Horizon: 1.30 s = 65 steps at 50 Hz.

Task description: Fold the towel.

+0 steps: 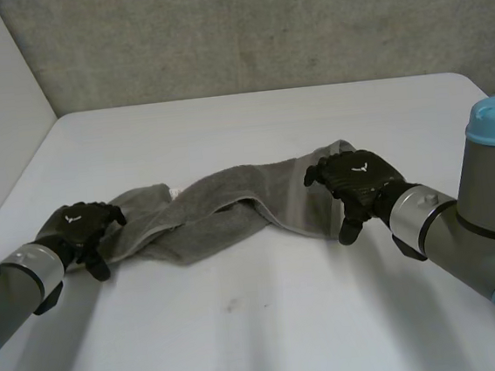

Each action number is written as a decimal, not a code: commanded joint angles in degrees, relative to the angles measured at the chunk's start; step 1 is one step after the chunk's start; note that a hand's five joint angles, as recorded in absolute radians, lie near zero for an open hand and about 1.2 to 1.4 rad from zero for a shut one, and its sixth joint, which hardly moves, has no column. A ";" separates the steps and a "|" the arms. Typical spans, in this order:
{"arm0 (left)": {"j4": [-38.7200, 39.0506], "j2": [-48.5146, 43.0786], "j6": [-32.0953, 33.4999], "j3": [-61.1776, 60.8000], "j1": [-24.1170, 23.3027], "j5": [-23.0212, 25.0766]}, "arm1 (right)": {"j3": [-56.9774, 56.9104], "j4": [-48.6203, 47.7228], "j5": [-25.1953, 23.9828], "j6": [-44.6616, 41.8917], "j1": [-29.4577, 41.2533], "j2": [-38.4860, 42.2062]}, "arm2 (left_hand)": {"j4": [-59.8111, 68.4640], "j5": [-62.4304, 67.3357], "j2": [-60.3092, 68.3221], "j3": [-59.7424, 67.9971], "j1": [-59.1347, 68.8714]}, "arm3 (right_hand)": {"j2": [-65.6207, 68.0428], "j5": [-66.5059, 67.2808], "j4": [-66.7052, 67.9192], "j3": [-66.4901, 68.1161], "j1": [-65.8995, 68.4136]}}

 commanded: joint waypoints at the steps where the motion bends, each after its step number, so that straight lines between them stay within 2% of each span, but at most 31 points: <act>1: 4.54 -1.92 0.35 -0.74 -0.04 -0.39 | 0.85 -0.87 -0.17 -0.03 0.09 0.40 | 8.01 8.00 8.00 7.95 7.96 | 3.00 3.37 4.22 3.92 5.94; 8: 7.45 -3.86 1.67 -1.09 -0.04 -0.39 | 0.85 -0.96 -0.17 -0.03 0.09 0.58 | 9.19 9.18 9.18 9.13 9.14 | 3.00 3.37 4.22 3.92 5.94; 10: 8.85 -5.26 3.07 -0.91 -0.04 -0.30 | 0.85 -0.96 -0.17 -0.03 0.09 0.76 | 17.88 17.86 17.87 17.82 17.83 | 3.00 3.37 4.22 3.92 5.94; 11: 8.85 -5.26 3.07 -0.91 -0.04 -0.30 | 0.85 -0.96 -0.17 -0.03 0.09 0.76 | 17.94 17.92 17.93 17.88 17.89 | 3.00 3.37 4.22 3.92 5.94; 13: 10.86 -6.05 5.00 -0.56 -0.13 -0.21 | 0.94 -1.31 -0.09 -0.03 0.09 1.19 | 41.52 41.50 41.50 41.46 41.47 | 3.00 3.37 4.22 3.92 5.94; 14: 10.88 -6.05 5.01 -0.56 -0.13 -0.21 | 0.94 -1.31 -0.09 -0.03 0.09 1.20 | 41.66 41.64 41.64 41.60 41.61 | 3.00 3.37 4.22 3.92 5.94; 15: 11.92 -5.97 6.14 -0.30 -0.13 -0.21 | 0.94 -1.57 -0.09 -0.03 0.00 1.37 | 55.48 55.46 55.47 55.42 55.43 | 3.00 3.37 4.22 3.92 5.94; 19: 12.90 -4.30 8.26 0.23 -0.48 -0.65 | 0.94 -2.10 0.35 0.06 0.00 1.55 | 56.44 56.42 56.42 56.38 56.39 | 3.00 3.37 4.22 3.92 5.94; 21: 12.37 1.38 8.61 1.02 -2.06 -1.09 | 0.68 -2.36 0.88 1.19 0.17 1.81 | 56.44 56.42 56.42 56.38 56.39 | 1.16 1.54 2.39 2.08 4.10; 24: 11.84 5.11 8.35 1.28 -3.21 -1.53 | 0.41 -2.36 0.97 3.84 0.26 1.90 | 56.44 56.42 56.42 56.38 56.39 | -0.54 -0.16 0.69 0.39 2.41; 26: 10.79 11.67 8.35 1.98 -6.09 -1.97 | -0.64 -2.28 0.45 12.14 0.44 1.90 | 56.44 56.42 56.42 56.38 56.39 | -1.88 -1.50 -0.65 -0.95 1.06; 27: 10.79 11.70 8.35 1.99 -6.11 -1.97 | -0.64 -2.28 0.44 12.19 0.44 1.90 | 56.44 56.42 56.42 56.38 56.39 | -1.88 -1.50 -0.66 -0.96 1.06; 29: 9.91 18.08 8.26 3.04 -7.68 -2.06 | -3.18 -2.10 -0.08 20.06 1.57 2.68 | 56.44 56.42 56.42 56.38 56.39 | -4.22 -3.84 -2.99 -3.29 -1.28; 34: 7.90 23.73 8.00 4.79 -8.48 -1.97 | -7.57 -2.01 0.00 26.33 4.82 5.06 | 56.44 56.42 56.42 56.38 56.39 | -7.09 -6.72 -5.87 -6.17 -4.15; 38: 5.25 24.44 7.91 7.44 -10.24 -1.97 | -10.49 -2.19 0.35 27.39 6.68 7.00 | 56.44 56.42 56.42 56.38 56.39 | -7.10 -6.72 -5.87 -6.17 -4.15; 45: -2.03 24.44 6.77 14.19 -14.45 -2.23 | -20.75 -2.36 1.23 33.35 11.16 17.17 | 56.44 56.42 56.42 56.38 56.39 | -6.76 -6.39 -5.54 -5.84 -3.82; 51: -3.89 24.53 5.53 17.28 -15.16 -3.38 | -24.29 -2.54 1.58 36.80 12.13 22.03 | 56.44 56.42 56.42 56.38 56.39 | -6.09 -5.71 -4.86 -5.16 -3.14; 54: -4.51 24.53 3.51 18.51 -15.69 -4.34 | -25.34 -3.59 3.69 36.97 12.57 23.78 | 56.44 56.42 56.42 56.38 56.39 | -5.75 -5.37 -4.52 -4.83 -2.81; 56: -5.03 24.62 1.15 19.47 -15.95 -4.52 | -26.04 -7.00 8.07 36.54 12.57 25.18 | 56.44 56.42 56.42 56.38 56.39 | -4.58 -4.20 -3.35 -3.65 -1.64; 60: -5.56 24.71 -1.23 20.44 -15.95 -4.52 | -26.66 -10.01 9.14 35.48 12.57 27.04 | 56.44 56.42 56.42 56.38 56.39 | -3.90 -3.52 -2.67 -2.98 -0.96; 65: -6.00 25.24 -5.88 22.28 -15.86 -4.61 | -28.42 -11.15 9.14 33.46 12.65 30.11 | 56.44 56.42 56.42 56.38 56.39 | 3.00 3.37 4.22 3.92 5.94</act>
